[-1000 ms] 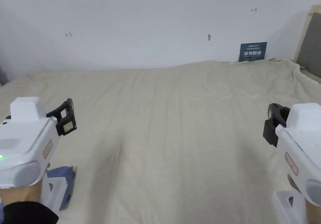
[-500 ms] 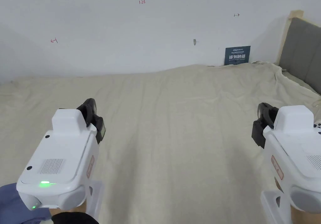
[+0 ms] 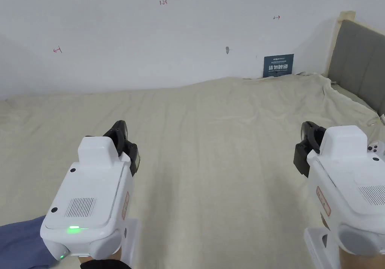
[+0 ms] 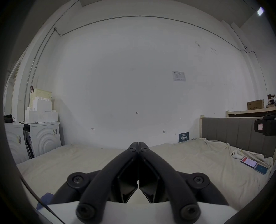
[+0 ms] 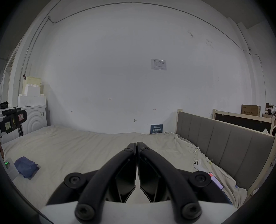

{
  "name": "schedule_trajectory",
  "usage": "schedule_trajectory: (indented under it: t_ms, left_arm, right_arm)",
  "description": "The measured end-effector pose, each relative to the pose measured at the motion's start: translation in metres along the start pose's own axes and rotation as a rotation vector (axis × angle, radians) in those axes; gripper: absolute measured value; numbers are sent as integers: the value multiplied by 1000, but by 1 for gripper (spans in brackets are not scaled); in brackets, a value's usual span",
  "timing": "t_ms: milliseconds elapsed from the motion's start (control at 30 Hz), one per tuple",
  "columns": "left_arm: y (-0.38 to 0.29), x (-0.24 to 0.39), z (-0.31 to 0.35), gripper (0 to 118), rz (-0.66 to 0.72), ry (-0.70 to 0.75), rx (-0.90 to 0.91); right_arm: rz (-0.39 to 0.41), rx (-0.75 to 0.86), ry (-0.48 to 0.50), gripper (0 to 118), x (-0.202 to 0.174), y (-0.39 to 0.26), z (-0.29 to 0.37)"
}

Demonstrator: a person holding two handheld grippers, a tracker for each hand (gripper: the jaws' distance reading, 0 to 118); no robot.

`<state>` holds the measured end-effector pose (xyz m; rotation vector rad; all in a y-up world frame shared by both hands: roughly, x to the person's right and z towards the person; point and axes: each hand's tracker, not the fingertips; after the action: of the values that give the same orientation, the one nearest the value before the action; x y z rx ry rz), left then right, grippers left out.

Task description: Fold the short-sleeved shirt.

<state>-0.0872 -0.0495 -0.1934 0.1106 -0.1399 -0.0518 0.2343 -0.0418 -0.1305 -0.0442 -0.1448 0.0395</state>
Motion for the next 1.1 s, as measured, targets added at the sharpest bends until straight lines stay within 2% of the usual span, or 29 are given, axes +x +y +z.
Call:
schedule_trajectory:
  t_ms: [1100]
  left_arm:
    - [-13,5,0,0,5,-27,-33]
  right_arm:
    - [5,2,6,0,-6,6,2]
